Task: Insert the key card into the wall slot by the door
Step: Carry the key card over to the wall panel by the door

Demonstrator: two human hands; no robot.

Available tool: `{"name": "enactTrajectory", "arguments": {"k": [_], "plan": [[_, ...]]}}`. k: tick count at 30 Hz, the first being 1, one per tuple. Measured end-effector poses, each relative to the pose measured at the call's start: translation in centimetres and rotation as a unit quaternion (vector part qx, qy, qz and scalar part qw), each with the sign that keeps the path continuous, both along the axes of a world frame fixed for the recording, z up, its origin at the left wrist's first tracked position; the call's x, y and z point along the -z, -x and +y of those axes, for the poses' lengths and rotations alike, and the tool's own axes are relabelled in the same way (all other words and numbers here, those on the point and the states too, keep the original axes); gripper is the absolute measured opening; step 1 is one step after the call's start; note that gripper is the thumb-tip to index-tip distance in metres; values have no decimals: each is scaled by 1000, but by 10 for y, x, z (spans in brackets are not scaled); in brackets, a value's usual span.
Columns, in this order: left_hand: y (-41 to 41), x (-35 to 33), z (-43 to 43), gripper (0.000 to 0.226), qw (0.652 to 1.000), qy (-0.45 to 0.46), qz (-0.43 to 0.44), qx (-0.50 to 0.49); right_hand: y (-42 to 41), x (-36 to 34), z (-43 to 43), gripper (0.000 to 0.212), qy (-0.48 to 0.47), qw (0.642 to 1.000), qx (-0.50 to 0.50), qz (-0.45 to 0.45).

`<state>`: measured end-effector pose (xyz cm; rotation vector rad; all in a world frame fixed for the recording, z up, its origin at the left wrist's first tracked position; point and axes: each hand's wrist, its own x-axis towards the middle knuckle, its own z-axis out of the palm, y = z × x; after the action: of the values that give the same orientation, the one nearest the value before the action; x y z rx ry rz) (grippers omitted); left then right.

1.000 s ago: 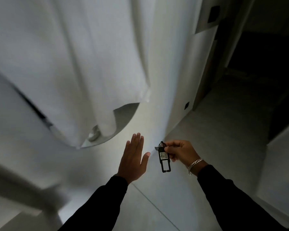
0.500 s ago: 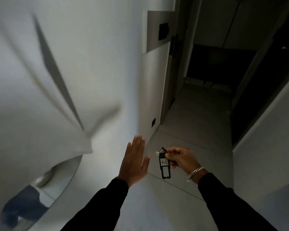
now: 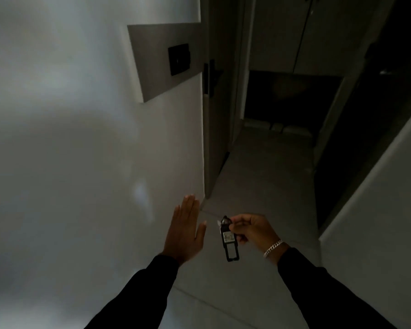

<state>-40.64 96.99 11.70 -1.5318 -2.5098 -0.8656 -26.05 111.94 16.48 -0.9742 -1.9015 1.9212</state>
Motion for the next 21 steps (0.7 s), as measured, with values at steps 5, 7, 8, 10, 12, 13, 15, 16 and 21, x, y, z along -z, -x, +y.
{"name": "enactTrajectory", "arguments": {"k": [5, 7, 8, 10, 12, 13, 15, 16, 21], "plan": [[20, -13, 84, 68, 999, -4, -12, -33, 21, -17, 92, 23, -20, 999, -46, -10], [32, -15, 110, 69, 999, -4, -2, -36, 35, -22, 122, 23, -17, 999, -48, -10], [41, -16, 124, 69, 999, -4, 3, -38, 44, -24, 137, 23, -13, 999, -50, -10], [59, -16, 151, 68, 999, -9, 4, -45, 65, -25, 166, 22, -13, 998, -59, -12], [79, -14, 176, 68, 998, -23, 8, -55, 87, -26, 191, 20, -16, 997, -71, -16], [90, -13, 189, 68, 998, -29, 10, -60, 101, -26, 205, 20, -20, 997, -76, -16], [114, -11, 215, 69, 997, -40, 12, -69, 129, -26, 229, 20, -39, 996, -85, -13], [127, -11, 228, 70, 996, -46, 14, -73, 145, -27, 240, 19, -48, 995, -90, -11], [193, -26, 278, 70, 993, -66, 12, -98, 215, -36, 292, 16, -58, 993, -99, -1]]}}
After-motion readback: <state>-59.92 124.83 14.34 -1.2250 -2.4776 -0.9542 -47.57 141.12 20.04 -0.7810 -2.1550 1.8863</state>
